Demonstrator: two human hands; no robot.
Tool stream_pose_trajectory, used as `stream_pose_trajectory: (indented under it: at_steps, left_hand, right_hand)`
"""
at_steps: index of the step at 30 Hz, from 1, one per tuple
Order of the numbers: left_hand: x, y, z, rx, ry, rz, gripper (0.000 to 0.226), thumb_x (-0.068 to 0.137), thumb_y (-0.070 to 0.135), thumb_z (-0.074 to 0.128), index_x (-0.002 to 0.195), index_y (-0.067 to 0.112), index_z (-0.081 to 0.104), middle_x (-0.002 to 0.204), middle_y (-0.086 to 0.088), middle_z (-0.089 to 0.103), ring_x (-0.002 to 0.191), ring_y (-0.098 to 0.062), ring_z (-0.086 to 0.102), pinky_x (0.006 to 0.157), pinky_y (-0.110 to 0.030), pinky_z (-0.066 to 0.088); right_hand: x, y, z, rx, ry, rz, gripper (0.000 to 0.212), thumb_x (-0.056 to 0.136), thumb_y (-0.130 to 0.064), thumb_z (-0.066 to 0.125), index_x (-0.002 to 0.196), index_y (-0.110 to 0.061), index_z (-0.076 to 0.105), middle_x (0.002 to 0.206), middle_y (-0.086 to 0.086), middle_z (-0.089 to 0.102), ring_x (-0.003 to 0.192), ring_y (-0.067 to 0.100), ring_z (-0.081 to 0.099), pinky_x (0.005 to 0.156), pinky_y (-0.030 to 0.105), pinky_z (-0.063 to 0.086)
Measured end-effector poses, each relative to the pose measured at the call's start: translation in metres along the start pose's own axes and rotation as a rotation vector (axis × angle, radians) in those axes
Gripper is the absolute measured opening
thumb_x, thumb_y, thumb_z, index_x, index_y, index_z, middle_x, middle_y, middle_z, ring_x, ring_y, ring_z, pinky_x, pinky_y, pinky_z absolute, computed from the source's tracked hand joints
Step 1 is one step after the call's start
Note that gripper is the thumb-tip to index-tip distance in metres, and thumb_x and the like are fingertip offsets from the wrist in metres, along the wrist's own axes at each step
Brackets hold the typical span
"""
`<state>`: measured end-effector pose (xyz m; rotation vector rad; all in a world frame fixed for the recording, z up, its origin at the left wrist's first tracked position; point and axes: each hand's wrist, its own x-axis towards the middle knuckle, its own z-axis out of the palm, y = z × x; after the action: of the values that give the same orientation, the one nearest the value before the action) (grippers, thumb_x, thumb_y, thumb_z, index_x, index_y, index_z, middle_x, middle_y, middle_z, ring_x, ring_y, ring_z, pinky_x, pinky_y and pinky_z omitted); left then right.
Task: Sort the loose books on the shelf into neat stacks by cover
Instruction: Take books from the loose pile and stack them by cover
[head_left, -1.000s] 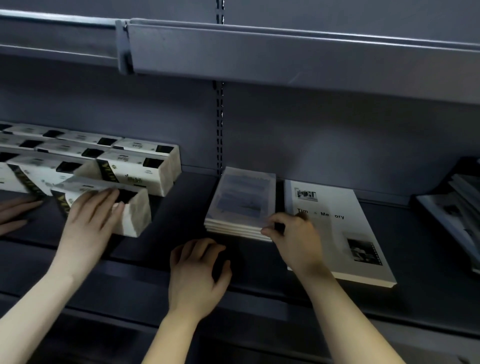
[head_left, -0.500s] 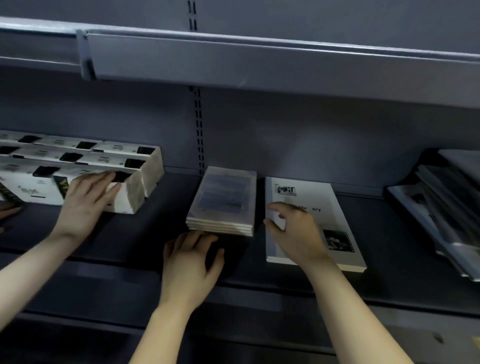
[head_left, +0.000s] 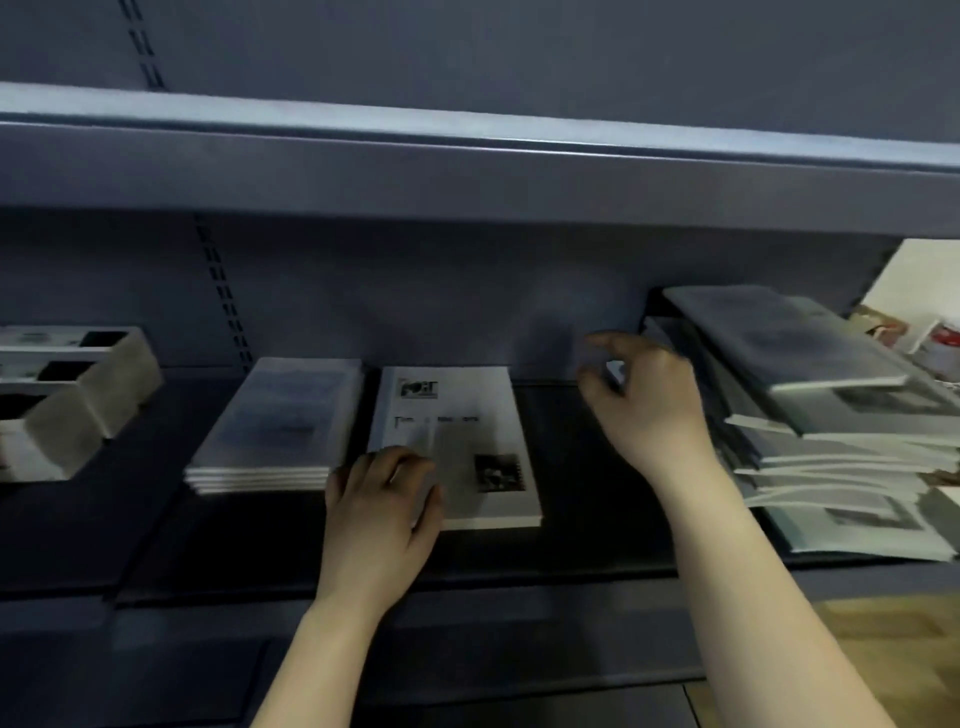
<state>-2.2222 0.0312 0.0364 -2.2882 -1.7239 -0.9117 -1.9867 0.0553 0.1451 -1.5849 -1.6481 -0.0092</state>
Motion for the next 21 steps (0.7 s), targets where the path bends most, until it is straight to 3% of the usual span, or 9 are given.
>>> stream_pose_trajectory:
  at_steps: [5, 10, 13, 17, 19, 21]
  left_hand:
    - [0.014, 0.067, 0.022, 0.005, -0.026, -0.005, 0.036, 0.088, 0.039, 0.039, 0.101, 0.022, 0.068, 0.104, 0.002, 0.062, 0.093, -0.023, 0.059, 0.081, -0.038, 0.041]
    - [0.02, 0.123, 0.048, -0.013, -0.044, -0.025, 0.04, 0.088, 0.041, 0.037, 0.103, 0.02, 0.069, 0.105, 0.002, 0.063, 0.093, -0.022, 0.058, 0.083, -0.038, 0.039]
    - [0.019, 0.151, 0.061, -0.035, -0.04, -0.046, 0.042, 0.089, 0.042, 0.037, 0.105, 0.02, 0.069, 0.107, 0.001, 0.062, 0.094, -0.023, 0.057, 0.085, -0.039, 0.04]
    - [0.018, 0.181, 0.076, -0.022, -0.04, -0.062, 0.041, 0.088, 0.042, 0.038, 0.104, 0.02, 0.069, 0.106, 0.001, 0.062, 0.094, -0.023, 0.058, 0.084, -0.039, 0.04]
    - [0.017, 0.192, 0.083, -0.009, -0.059, -0.067, 0.041, 0.087, 0.043, 0.038, 0.103, 0.02, 0.069, 0.106, 0.001, 0.063, 0.094, -0.024, 0.058, 0.083, -0.039, 0.04]
    - [0.015, 0.2, 0.09, 0.007, -0.091, -0.073, 0.041, 0.087, 0.043, 0.038, 0.102, 0.021, 0.069, 0.106, 0.001, 0.062, 0.093, -0.024, 0.058, 0.083, -0.041, 0.042]
  right_hand:
    - [0.016, 0.061, -0.059, -0.123, 0.034, 0.076, 0.03, 0.09, -0.025, 0.059, 0.118, -0.016, 0.067, 0.12, 0.005, 0.067, 0.115, 0.028, 0.058, 0.09, 0.029, 0.043]
    - [0.024, 0.127, -0.111, -0.183, 0.102, 0.119, 0.021, 0.086, -0.016, 0.059, 0.098, -0.012, 0.075, 0.098, 0.017, 0.072, 0.095, 0.035, 0.064, 0.074, 0.029, 0.04]
    - [0.031, 0.162, -0.133, -0.194, 0.107, 0.181, 0.02, 0.087, -0.018, 0.061, 0.1, -0.013, 0.075, 0.102, 0.016, 0.072, 0.096, 0.035, 0.064, 0.079, 0.03, 0.042]
    - [0.038, 0.203, -0.151, -0.285, 0.059, 0.173, 0.028, 0.089, -0.035, 0.061, 0.097, -0.014, 0.076, 0.097, 0.015, 0.073, 0.094, 0.035, 0.064, 0.079, 0.034, 0.044]
    - [0.039, 0.216, -0.156, -0.291, 0.033, 0.196, 0.044, 0.088, -0.051, 0.058, 0.097, -0.011, 0.075, 0.095, 0.016, 0.072, 0.095, 0.036, 0.063, 0.078, 0.036, 0.044]
    - [0.042, 0.224, -0.157, -0.335, 0.0, 0.189, 0.063, 0.086, -0.066, 0.048, 0.084, -0.008, 0.072, 0.085, 0.018, 0.07, 0.089, 0.036, 0.064, 0.072, 0.035, 0.042]
